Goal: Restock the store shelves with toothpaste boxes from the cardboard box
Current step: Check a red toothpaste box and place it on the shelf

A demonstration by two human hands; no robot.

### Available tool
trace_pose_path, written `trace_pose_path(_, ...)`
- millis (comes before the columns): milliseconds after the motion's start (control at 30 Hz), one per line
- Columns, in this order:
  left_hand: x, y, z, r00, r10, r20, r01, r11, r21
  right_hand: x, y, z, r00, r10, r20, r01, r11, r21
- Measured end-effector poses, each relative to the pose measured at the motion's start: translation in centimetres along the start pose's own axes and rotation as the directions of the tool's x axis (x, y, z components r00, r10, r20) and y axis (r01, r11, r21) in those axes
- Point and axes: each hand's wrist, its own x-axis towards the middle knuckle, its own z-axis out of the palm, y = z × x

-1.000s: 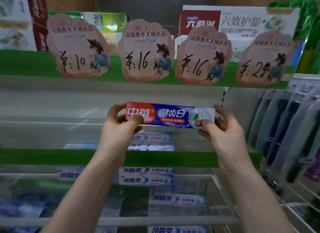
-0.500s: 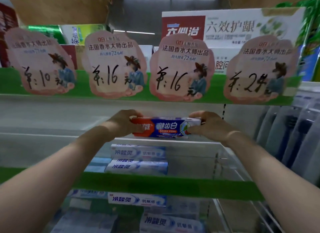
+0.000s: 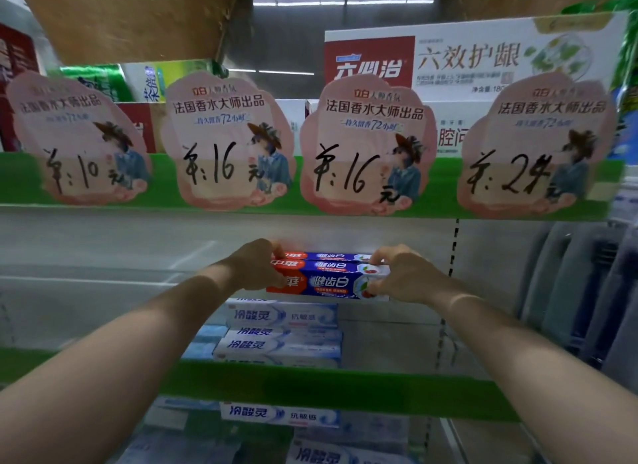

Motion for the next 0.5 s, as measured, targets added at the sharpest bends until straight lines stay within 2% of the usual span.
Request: trace_pose_path(500, 0.5, 0.2, 1.0, 0.994, -0.035, -0.102, 0.036, 0.999, 0.01, 0.2, -1.1, 1.6, 0.992, 0.036, -0.124, -0.047, 0.995, -0.09)
